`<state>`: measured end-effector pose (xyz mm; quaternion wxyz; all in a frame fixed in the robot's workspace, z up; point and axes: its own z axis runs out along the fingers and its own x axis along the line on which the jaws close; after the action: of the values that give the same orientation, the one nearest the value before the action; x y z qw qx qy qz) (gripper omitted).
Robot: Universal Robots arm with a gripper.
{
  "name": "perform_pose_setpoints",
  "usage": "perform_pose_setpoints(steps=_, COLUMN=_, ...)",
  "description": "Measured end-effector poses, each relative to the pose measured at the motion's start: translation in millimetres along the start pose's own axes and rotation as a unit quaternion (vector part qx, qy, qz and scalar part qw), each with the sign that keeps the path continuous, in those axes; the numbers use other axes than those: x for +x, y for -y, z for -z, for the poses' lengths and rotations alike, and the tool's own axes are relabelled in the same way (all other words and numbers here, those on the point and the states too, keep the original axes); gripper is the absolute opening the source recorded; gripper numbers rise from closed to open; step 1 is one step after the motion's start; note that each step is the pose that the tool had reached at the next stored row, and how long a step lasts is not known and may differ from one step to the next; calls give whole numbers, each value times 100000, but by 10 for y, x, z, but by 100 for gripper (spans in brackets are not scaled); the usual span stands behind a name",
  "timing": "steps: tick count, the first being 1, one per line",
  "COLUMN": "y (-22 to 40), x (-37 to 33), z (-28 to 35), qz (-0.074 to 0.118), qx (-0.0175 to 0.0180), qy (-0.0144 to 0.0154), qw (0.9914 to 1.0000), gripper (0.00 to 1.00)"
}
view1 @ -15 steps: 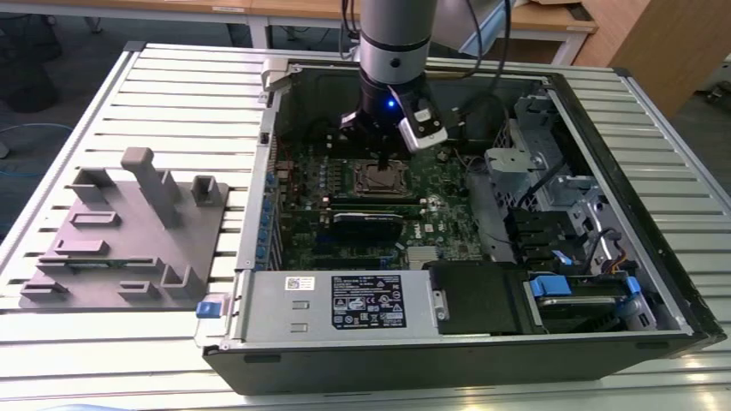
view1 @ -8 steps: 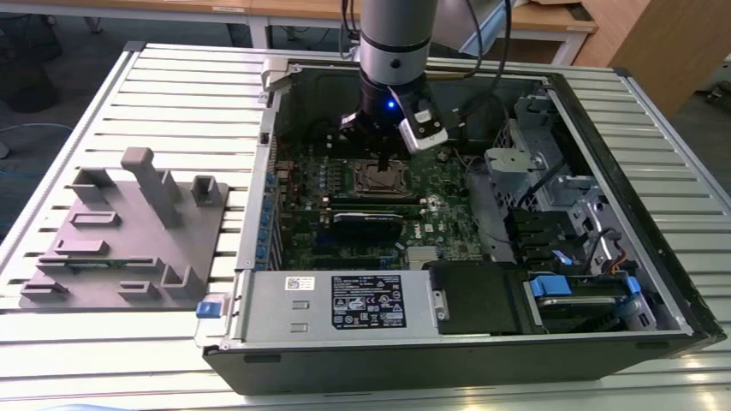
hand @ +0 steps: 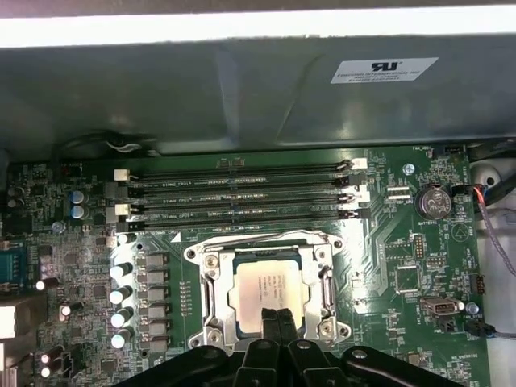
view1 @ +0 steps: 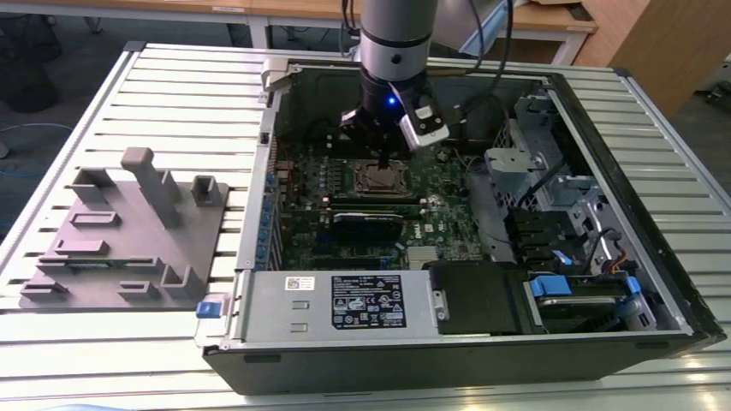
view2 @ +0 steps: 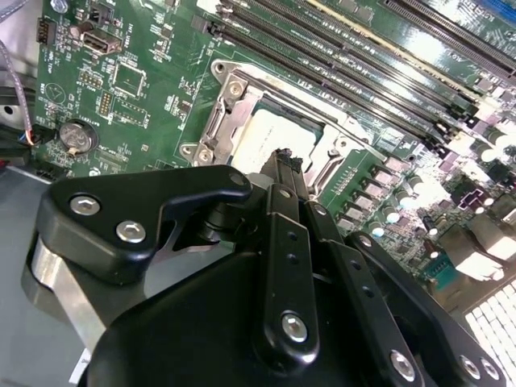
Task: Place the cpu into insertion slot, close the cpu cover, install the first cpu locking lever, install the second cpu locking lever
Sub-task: 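Install the second cpu locking lever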
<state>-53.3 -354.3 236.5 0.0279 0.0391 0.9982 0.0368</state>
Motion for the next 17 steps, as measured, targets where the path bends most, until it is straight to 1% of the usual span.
perform_pose_setpoints(steps=4, y=-3, x=-2, z=35, qz=3, qx=7, qy=-3, qw=100000, gripper=11)
perform_pose_setpoints(steps=11, y=0, x=-3, z=40, qz=5, qx=14, qy=-6, qw=100000, gripper=11)
perform_pose_setpoints(steps=17, y=56, x=-8, z=43, qz=4, qx=7, qy=0, qw=100000, gripper=11)
